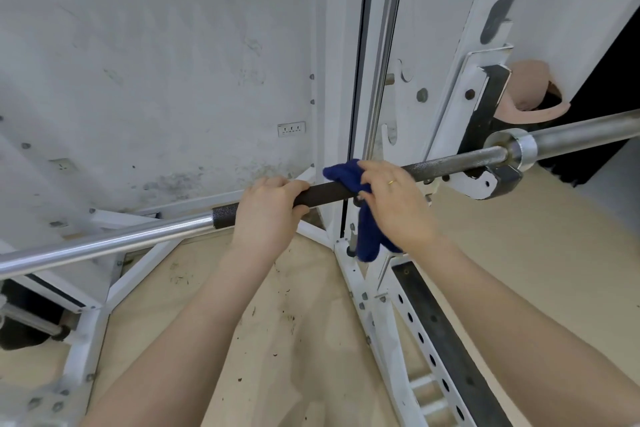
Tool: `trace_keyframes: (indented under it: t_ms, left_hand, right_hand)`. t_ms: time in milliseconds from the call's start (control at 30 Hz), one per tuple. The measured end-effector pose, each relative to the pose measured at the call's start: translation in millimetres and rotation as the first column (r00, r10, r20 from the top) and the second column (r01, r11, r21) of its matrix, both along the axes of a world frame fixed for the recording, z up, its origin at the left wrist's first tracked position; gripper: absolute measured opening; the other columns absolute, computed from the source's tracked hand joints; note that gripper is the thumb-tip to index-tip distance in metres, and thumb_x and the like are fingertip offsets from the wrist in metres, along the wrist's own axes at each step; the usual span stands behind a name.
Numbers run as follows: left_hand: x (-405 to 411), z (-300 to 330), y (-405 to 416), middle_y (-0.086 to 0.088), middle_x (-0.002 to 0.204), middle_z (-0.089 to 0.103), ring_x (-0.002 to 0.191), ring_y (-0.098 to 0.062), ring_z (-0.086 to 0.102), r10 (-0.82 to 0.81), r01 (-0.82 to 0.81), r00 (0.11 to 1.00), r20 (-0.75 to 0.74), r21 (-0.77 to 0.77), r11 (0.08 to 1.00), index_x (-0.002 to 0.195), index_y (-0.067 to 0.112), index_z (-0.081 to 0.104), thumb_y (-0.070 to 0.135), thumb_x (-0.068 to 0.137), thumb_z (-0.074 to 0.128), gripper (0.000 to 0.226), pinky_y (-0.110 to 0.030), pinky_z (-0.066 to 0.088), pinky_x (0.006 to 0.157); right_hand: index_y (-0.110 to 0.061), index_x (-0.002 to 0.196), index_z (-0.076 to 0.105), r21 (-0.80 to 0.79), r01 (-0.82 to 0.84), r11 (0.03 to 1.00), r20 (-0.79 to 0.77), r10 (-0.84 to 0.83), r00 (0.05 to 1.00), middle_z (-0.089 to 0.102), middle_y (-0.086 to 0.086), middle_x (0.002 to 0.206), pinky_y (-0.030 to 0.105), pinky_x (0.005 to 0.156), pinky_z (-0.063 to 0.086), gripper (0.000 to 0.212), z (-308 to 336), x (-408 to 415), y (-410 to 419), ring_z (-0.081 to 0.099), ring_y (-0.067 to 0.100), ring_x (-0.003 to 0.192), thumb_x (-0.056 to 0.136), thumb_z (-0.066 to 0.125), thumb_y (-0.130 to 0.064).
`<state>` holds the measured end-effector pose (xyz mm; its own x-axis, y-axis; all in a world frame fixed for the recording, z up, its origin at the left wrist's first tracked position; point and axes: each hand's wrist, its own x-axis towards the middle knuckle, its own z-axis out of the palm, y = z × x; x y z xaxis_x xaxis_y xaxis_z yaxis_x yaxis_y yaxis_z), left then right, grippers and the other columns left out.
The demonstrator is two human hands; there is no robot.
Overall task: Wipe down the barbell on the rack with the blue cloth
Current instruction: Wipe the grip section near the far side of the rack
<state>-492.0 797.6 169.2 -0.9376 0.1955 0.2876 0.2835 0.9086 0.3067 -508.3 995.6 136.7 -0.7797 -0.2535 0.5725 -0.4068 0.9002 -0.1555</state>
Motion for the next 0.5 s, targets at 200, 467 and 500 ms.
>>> trace_keyframes:
  t_ms: [200, 467, 500]
  left_hand:
    - [6.9, 1.8, -12.7, -0.004, 0.124, 0.057, 0.117, -0.024, 0.045, -0.028, 0.020, 0.999, 0.042, 0.186, 0.982, 0.134, 0.017, 0.044, 0.021, 0.090, 0.054, 0.045, -0.031, 0.036, 0.094]
    - [27.0, 10.8, -73.7, -0.006, 0.126, 0.055, 0.122, -0.022, 0.042, 0.032, -0.024, 0.999, -0.030, 0.231, 0.973, 0.126, 0.010, 0.052, 0.002, 0.086, 0.046, 0.041, -0.026, 0.034, 0.097]
    - [29.2, 10.8, -80.9, -0.008, 0.125, 0.056, 0.121, -0.023, 0.043, 0.036, -0.027, 0.999, -0.034, 0.225, 0.974, 0.125, 0.009, 0.053, 0.001, 0.085, 0.047, 0.041, -0.028, 0.035, 0.097]
  right_hand:
    - [-0.002, 0.110, 0.057, -0.451, 0.312, 0.836, 0.138, -0.280, 0.950, 0.056, 0.013, 0.116, 0.039, 0.096, 0.039, 0.019, 2.5, 7.3, -17.5, 0.047, 0.029, 0.112, 0.091, 0.051, -0.004]
    - [-0.002, 0.108, 0.055, -0.655, 0.300, 0.694, 0.154, -0.266, 0.952, 0.054, 0.011, 0.121, 0.032, 0.088, 0.042, 0.018, -12.2, 27.6, -123.4, 0.046, 0.027, 0.105, 0.092, 0.051, -0.009]
    - [-0.003, 0.106, 0.056, -0.635, 0.252, 0.730, 0.124, -0.225, 0.966, 0.055, 0.011, 0.119, 0.030, 0.086, 0.042, 0.019, -12.7, 31.9, -143.8, 0.046, 0.028, 0.102, 0.092, 0.049, -0.013]
